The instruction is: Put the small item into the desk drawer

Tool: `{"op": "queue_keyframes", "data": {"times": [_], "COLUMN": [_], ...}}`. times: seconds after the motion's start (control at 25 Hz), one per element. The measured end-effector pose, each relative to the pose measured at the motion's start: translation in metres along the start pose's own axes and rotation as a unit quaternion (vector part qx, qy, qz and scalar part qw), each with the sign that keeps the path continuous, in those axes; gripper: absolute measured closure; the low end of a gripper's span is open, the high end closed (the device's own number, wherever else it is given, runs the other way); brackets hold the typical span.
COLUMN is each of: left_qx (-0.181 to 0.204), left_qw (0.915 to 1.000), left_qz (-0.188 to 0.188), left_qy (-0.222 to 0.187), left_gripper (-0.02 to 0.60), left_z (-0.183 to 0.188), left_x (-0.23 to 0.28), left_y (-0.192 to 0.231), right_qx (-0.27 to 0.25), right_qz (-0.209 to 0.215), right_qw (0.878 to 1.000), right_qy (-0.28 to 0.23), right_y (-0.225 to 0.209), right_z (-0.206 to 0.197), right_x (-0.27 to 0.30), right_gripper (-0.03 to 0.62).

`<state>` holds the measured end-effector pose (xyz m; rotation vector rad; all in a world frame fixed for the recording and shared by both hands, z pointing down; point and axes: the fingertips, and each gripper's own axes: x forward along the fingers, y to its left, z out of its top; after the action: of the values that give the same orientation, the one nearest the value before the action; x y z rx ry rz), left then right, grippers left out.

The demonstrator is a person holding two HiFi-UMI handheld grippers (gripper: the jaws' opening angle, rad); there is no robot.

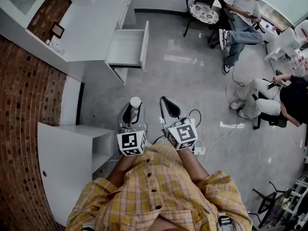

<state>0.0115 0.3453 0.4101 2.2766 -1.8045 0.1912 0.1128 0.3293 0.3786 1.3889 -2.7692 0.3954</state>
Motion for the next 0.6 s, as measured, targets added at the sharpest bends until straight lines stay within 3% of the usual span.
{"op": "queue_keyframes", "data": {"times": [0.6], "left_qx": [-0.002], "left_qw": [0.9988], "left_qz": [-0.045], "left_qy": [0.02], "left_gripper": [0.413], "left_z": [0.076], "left_x": [0.198], "left_y": [0.134], "right_qx": [-0.002], "right_qz": [-0.044], "right_qw": [0.999], "right_qy": [0.017], "right_y": [-0.053], "right_z": [0.051], "right_x": [0.228], "right_gripper": [0.595]}}
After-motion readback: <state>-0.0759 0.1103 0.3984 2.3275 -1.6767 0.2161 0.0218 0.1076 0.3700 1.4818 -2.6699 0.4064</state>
